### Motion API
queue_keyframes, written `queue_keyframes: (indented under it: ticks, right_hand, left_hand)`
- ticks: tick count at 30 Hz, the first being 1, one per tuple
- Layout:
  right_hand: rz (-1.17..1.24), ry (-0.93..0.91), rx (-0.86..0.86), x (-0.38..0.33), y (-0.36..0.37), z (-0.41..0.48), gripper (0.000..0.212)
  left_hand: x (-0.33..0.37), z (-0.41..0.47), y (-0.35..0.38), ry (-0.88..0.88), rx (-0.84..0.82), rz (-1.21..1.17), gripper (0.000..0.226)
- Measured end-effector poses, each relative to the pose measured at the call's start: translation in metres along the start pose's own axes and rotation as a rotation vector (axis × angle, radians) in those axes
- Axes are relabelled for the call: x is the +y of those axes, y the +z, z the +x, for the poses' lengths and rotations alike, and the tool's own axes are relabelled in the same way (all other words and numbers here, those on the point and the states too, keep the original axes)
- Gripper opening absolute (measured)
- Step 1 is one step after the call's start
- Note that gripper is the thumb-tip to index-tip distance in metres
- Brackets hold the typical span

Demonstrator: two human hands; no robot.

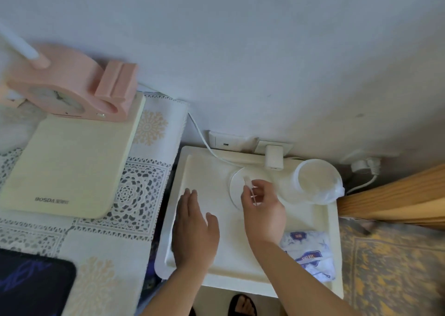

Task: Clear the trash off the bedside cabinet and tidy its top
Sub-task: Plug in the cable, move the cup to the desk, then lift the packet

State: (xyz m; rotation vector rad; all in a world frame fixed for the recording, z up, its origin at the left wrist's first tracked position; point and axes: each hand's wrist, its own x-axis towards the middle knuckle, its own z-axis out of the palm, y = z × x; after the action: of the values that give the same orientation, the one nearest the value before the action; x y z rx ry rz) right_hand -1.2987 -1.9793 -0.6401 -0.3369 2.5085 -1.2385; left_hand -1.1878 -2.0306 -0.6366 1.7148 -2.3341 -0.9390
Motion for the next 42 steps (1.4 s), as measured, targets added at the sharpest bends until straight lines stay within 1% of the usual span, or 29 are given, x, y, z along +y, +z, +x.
queue_keyframes:
  ticks: [2, 5, 9, 11, 15, 18, 21, 24, 27, 29, 37, 42]
  right_hand:
    - [0.042, 0.049, 0.054, 0.003, -0.009, 0.007, 0.014]
    - [0.087, 0.104, 0.083, 0.009, -0.014, 0.013, 0.014]
    - [0.124, 0.145, 0.131, 0.016, -0.014, 0.02, 0.016]
    - [0.14, 0.156, 0.152, 0.019, -0.013, 0.02, 0.018]
    - [0.197, 0.168, 0.18, 0.021, -0.011, 0.02, 0.023]
    - [0.224, 0.182, 0.187, 0.02, -0.008, 0.022, 0.024]
    - [0.245, 0.201, 0.191, 0.019, -0.005, 0.024, 0.025]
    - [0.254, 0.213, 0.205, 0.019, -0.004, 0.024, 0.023]
    - [0.27, 0.224, 0.23, 0.017, -0.002, 0.024, 0.022]
    - [0.285, 0.229, 0.253, 0.016, -0.001, 0.023, 0.02]
    - [0.39, 0.368, 0.344, 0.011, 0.012, 0.023, 0.018]
    - [0.406, 0.407, 0.355, 0.01, 0.017, 0.026, 0.018]
  left_hand:
    - [0.018, 0.011, 0.002, 0.057, -0.007, -0.083, 0.055]
    - [0.044, 0.031, 0.008, 0.105, -0.012, -0.149, 0.048]
    - [0.078, 0.056, 0.019, 0.15, -0.113, -0.262, 0.035]
    - [0.093, 0.064, 0.026, 0.09, -0.196, -0.339, 0.033]
    - [0.109, 0.073, 0.041, -0.107, -0.329, -0.495, 0.031]
    - [0.114, 0.073, 0.046, -0.207, -0.391, -0.697, 0.028]
    - [0.117, 0.075, 0.047, -0.311, -0.453, -0.843, 0.026]
    - [0.116, 0.077, 0.049, -0.379, -0.498, -0.965, 0.014]
    - [0.114, 0.078, 0.051, -0.398, -0.499, -1.011, 0.026]
    - [0.113, 0.079, 0.051, -0.395, -0.491, -1.039, 0.028]
    - [0.114, 0.074, 0.051, -0.418, -0.478, -1.115, 0.027]
    - [0.115, 0.074, 0.049, -0.428, -0.488, -1.116, 0.013]
